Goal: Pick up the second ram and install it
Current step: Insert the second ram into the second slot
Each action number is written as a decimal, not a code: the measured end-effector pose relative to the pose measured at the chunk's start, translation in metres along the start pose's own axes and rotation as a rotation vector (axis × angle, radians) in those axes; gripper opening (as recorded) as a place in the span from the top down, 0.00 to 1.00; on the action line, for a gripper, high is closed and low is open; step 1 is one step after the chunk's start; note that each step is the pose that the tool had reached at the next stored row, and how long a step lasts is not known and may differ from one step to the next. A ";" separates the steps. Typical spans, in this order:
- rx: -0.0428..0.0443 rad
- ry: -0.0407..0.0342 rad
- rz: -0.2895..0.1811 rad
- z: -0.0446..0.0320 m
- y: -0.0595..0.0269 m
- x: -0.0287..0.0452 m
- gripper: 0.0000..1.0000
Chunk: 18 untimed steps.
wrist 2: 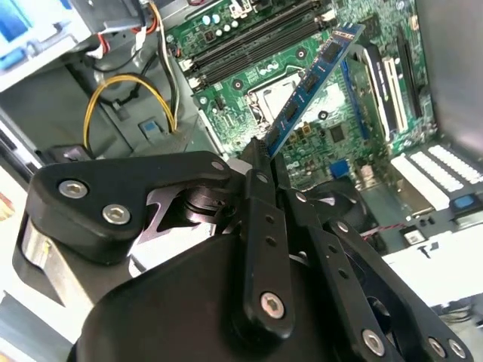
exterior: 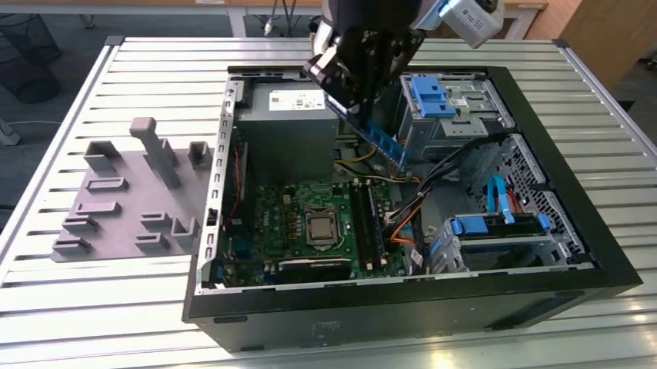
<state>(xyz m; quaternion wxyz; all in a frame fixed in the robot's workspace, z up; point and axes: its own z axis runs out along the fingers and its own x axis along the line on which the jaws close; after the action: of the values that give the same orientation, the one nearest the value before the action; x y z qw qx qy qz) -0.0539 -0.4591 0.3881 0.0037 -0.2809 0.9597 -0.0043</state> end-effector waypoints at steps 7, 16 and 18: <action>0.0003 0.0005 0.040 0.0028 -0.0017 0.0011 0.86; 0.0011 0.0019 0.157 0.0053 -0.0021 0.0014 0.86; 0.0014 0.0023 0.193 0.0057 -0.0021 0.0014 0.86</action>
<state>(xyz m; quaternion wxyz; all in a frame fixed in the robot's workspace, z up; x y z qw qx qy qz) -0.0539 -0.4617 0.3824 0.0032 -0.1872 0.9823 -0.0049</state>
